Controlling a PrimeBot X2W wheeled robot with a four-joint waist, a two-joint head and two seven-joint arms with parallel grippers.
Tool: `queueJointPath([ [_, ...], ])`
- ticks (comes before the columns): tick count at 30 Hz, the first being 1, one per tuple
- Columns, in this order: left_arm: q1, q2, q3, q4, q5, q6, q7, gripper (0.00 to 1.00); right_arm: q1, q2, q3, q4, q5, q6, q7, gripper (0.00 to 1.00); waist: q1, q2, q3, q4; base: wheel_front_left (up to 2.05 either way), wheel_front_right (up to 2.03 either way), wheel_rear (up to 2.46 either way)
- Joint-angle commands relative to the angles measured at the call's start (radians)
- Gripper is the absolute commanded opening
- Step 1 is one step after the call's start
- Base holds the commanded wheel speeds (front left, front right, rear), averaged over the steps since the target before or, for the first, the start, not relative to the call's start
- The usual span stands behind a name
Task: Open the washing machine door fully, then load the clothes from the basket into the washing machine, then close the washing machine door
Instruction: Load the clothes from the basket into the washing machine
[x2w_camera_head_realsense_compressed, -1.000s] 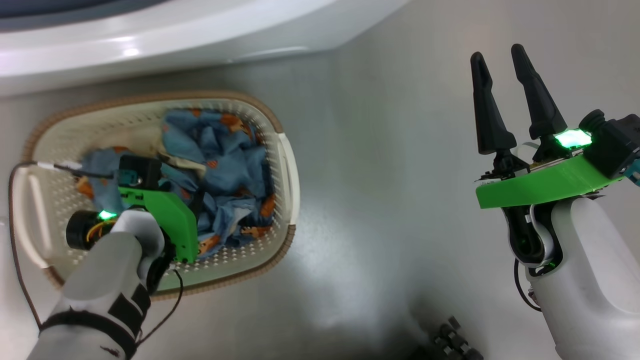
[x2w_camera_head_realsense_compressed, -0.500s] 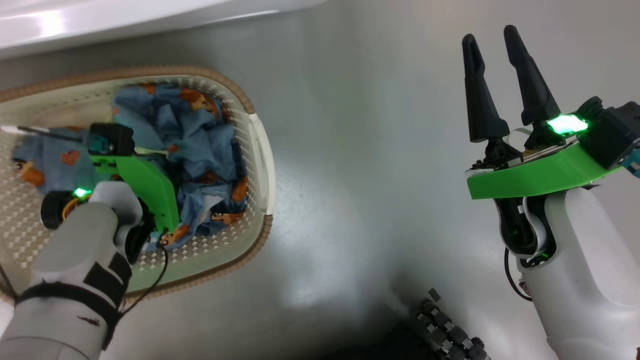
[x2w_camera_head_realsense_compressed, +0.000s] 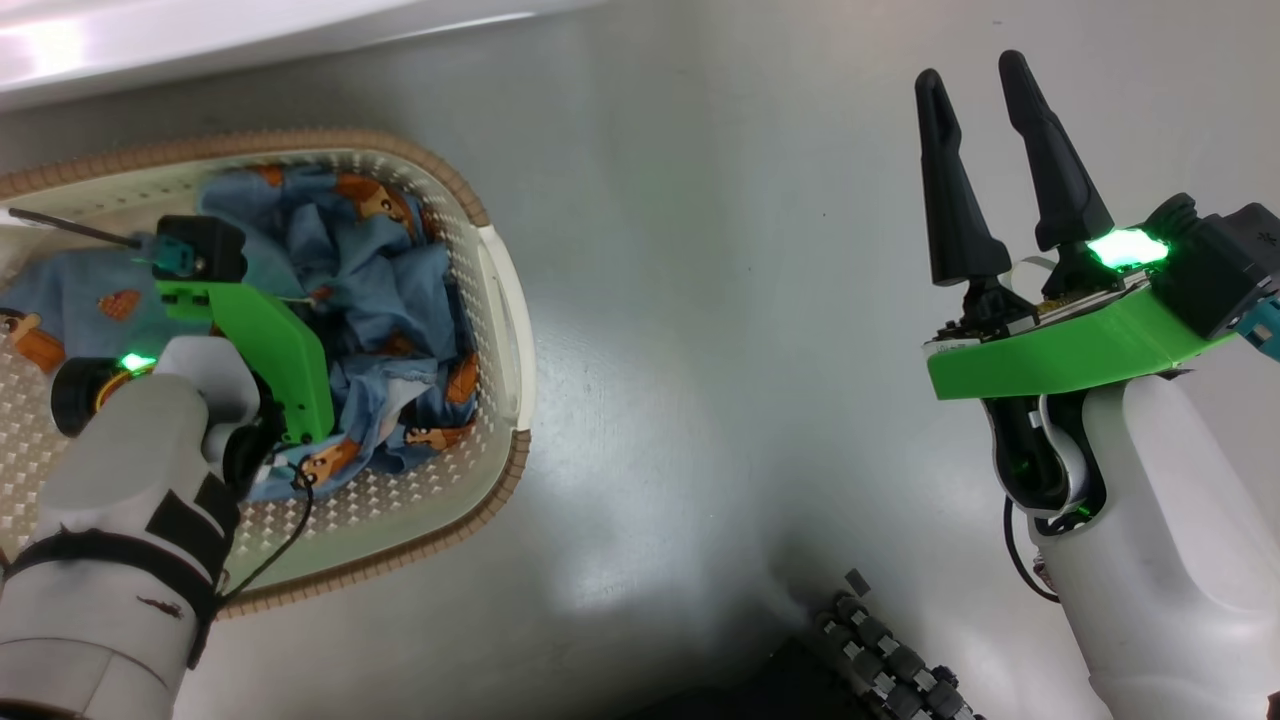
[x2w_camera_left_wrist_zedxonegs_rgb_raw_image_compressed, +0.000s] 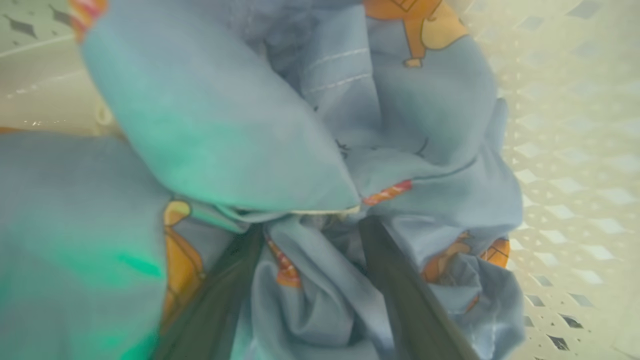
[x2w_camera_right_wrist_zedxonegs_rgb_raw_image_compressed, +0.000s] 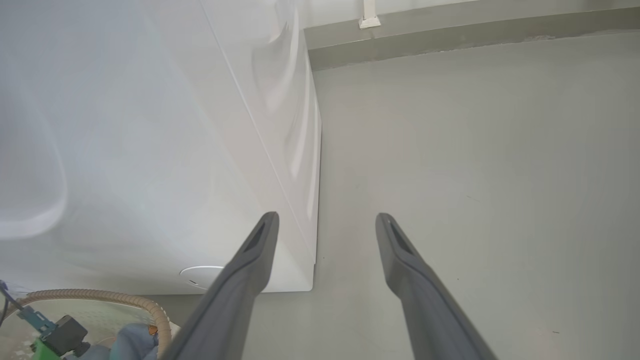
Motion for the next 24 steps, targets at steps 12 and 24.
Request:
queueJointPath([
  [12,0.045,0.000,0.009,-0.005,-0.039,-0.034,-0.096,0.00,0.029,0.000,0.003,-0.003,-0.011,0.006,-0.008,1.00,0.0000,0.0000,-0.074,0.019,0.00,0.00,0.00],
  [24,0.174,-0.009,-0.055,-0.180,-0.122,-0.037,-0.199,0.00,0.050,-0.028,-0.003,0.018,-0.008,0.006,-0.008,1.00,0.0000,0.0000,-0.220,0.084,0.00,0.00,0.00],
])
